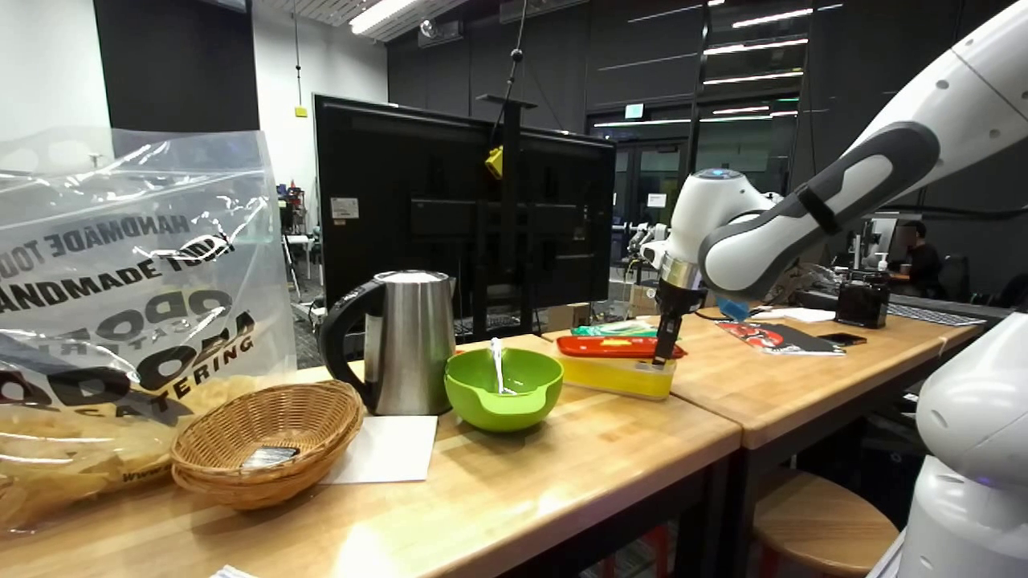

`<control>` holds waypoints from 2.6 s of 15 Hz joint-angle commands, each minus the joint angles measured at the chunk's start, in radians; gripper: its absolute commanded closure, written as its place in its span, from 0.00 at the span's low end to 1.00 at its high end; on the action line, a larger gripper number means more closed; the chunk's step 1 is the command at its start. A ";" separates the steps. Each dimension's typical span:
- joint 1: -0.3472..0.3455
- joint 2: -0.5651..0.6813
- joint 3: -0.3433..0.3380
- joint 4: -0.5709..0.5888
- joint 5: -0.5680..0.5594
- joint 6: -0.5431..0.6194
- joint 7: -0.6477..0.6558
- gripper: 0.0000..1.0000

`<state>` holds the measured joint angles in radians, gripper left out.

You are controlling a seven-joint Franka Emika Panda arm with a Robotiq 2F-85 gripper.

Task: Pick up the red rectangular lunch box lid and put it on the right side of the table

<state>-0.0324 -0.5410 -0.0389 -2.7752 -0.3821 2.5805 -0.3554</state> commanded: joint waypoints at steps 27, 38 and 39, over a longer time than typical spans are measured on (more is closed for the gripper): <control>-0.202 -0.050 -0.021 0.006 -0.066 0.109 0.068 0.97; -0.408 -0.072 -0.074 0.002 -0.128 0.090 0.167 0.97; -0.420 -0.073 -0.077 0.003 -0.128 0.088 0.170 0.97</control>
<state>-0.4146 -0.5961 -0.1047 -2.7735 -0.4773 2.6766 -0.2189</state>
